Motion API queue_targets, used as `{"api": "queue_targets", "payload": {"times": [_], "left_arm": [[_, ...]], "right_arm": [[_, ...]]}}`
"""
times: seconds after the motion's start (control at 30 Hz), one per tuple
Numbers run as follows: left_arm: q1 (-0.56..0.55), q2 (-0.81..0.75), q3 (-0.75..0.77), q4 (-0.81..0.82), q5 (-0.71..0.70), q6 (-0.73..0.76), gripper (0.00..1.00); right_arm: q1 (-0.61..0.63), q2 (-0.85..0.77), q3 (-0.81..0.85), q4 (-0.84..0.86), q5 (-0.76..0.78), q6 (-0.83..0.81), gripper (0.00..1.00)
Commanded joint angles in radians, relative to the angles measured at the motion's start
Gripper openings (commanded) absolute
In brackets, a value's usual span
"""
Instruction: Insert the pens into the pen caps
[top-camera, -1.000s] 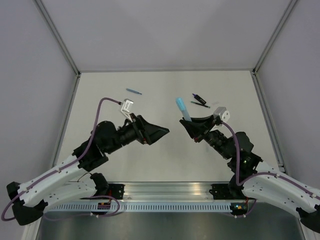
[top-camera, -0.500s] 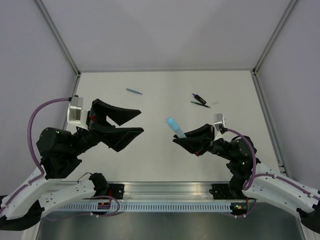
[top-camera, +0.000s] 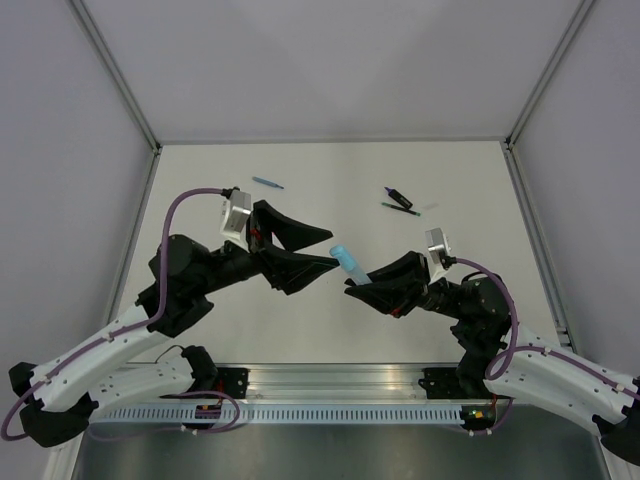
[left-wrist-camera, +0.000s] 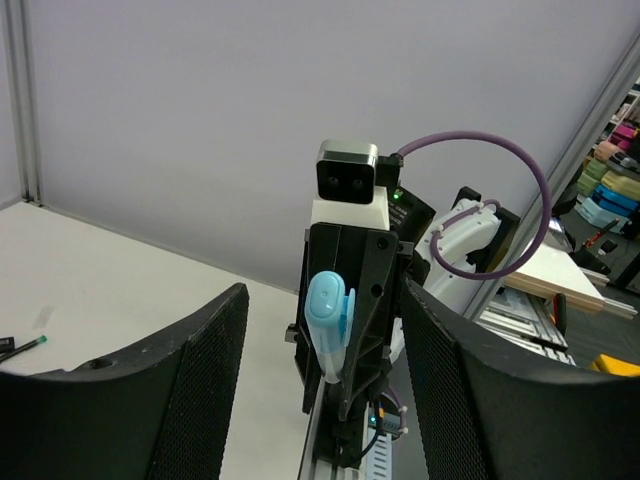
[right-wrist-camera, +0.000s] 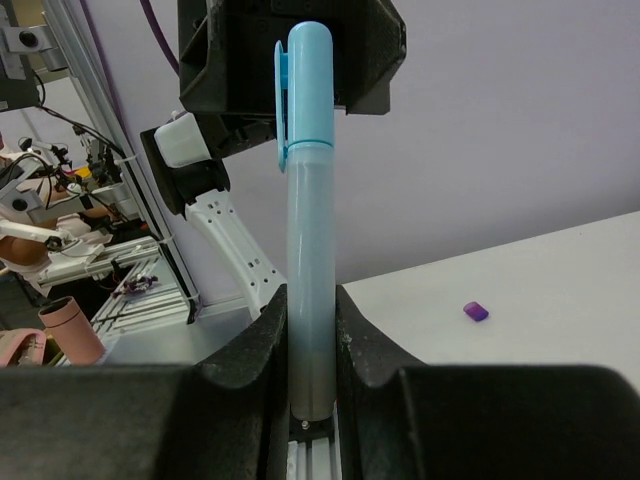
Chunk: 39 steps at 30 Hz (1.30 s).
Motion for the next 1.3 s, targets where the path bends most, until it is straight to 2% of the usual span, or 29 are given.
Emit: {"api": "queue_targets", "payload": {"times": [0.0, 0.33, 0.43, 0.53, 0.6, 0.63, 0.73, 0.9, 1.27], "left_arm": [[-0.003, 0.001, -0.026, 0.139, 0.027, -0.023, 0.67], [-0.003, 0.049, -0.072, 0.254, 0.045, -0.092, 0.63], [-0.003, 0.075, -0.075, 0.272, 0.070, -0.112, 0.56], [-0.003, 0.095, -0.092, 0.300, 0.078, -0.130, 0.55], [-0.003, 0.109, -0.107, 0.318, 0.088, -0.144, 0.39], [-0.003, 0.115, -0.110, 0.324, 0.097, -0.148, 0.25], [-0.003, 0.135, -0.119, 0.334, 0.130, -0.181, 0.02], [-0.003, 0.135, -0.191, 0.407, 0.144, -0.227, 0.02], [-0.003, 0.140, -0.326, 0.521, 0.228, -0.259, 0.02]], "right_arm": [[-0.002, 0.000, -0.004, 0.064, -0.030, 0.015, 0.00], [-0.002, 0.008, -0.001, 0.063, -0.021, 0.017, 0.00], [-0.002, 0.013, -0.001, 0.063, -0.015, 0.017, 0.00], [-0.002, 0.014, 0.000, 0.057, -0.012, 0.012, 0.00], [-0.002, 0.014, 0.000, 0.058, -0.010, 0.014, 0.00], [-0.002, 0.014, -0.001, 0.058, -0.009, 0.014, 0.00], [-0.001, 0.011, 0.002, 0.060, 0.000, 0.009, 0.00], [-0.002, 0.016, 0.037, 0.034, 0.072, -0.023, 0.00], [-0.002, 0.121, 0.270, -0.057, 0.119, -0.081, 0.00]]}}
